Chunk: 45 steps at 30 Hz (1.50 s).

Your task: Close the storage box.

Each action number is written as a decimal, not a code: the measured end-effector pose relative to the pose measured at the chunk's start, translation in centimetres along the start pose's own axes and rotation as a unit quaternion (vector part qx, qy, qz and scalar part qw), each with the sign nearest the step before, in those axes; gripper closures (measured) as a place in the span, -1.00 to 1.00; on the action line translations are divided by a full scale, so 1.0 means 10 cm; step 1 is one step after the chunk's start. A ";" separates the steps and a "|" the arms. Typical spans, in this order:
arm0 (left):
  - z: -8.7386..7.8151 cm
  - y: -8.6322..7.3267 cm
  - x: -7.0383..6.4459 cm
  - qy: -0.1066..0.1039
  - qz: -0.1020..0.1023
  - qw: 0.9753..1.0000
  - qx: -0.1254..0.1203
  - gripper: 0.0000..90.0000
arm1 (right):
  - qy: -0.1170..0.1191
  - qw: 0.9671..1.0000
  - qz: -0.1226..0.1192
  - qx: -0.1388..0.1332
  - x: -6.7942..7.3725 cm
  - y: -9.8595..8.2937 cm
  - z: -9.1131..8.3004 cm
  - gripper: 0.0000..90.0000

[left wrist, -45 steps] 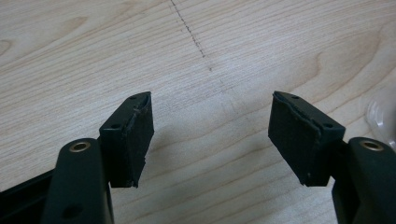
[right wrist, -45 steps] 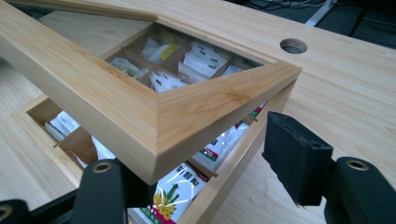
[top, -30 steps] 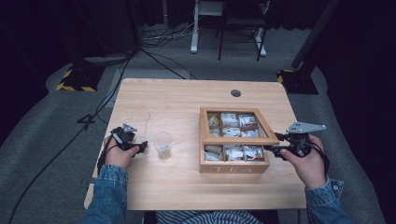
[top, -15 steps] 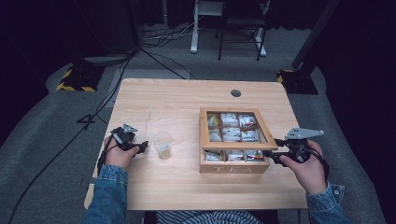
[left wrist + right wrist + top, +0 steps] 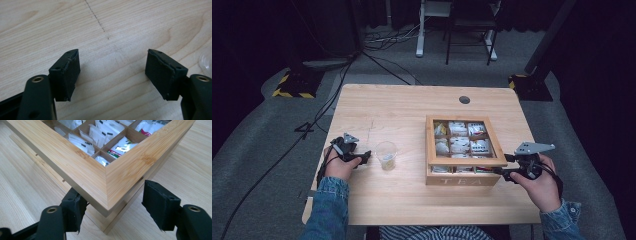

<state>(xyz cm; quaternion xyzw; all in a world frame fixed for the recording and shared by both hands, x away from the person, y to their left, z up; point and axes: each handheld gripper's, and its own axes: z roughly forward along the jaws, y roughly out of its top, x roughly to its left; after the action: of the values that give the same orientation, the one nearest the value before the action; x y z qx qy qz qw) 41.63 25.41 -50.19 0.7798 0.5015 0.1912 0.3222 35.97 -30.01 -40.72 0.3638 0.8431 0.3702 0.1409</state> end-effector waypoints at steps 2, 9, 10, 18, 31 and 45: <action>0.00 -0.01 0.00 -0.001 -0.001 1.000 -0.004 -0.38 | 0.000 1.000 0.000 0.002 0.00 -0.01 0.01 -0.19; 0.01 -0.01 0.00 -0.001 -0.001 1.000 -0.008 -0.38 | 0.002 1.000 -0.002 0.008 0.00 -0.04 0.02 -0.19; 0.01 -0.01 0.01 -0.001 0.000 1.000 -0.007 -0.38 | 0.003 1.000 -0.001 0.009 0.00 -0.04 0.02 -0.20; 0.01 -0.01 0.01 -0.002 0.001 1.000 -0.008 -0.39 | 0.007 1.000 -0.001 0.018 0.01 -0.07 0.04 -0.22; 0.01 -0.01 0.01 -0.002 0.001 1.000 -0.007 -0.40 | 0.013 0.999 -0.007 0.044 0.02 -0.11 0.10 -0.24; 0.03 0.01 0.01 0.000 0.002 1.000 -0.007 -0.41 | 0.021 0.997 -0.018 0.067 0.06 -0.13 0.16 -0.31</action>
<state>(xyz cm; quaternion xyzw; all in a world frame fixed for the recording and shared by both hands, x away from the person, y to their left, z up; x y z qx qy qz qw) 41.89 25.35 -50.33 0.7783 0.4988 0.1951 0.3277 35.70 -29.33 -42.77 0.3497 0.8751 0.3176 0.1051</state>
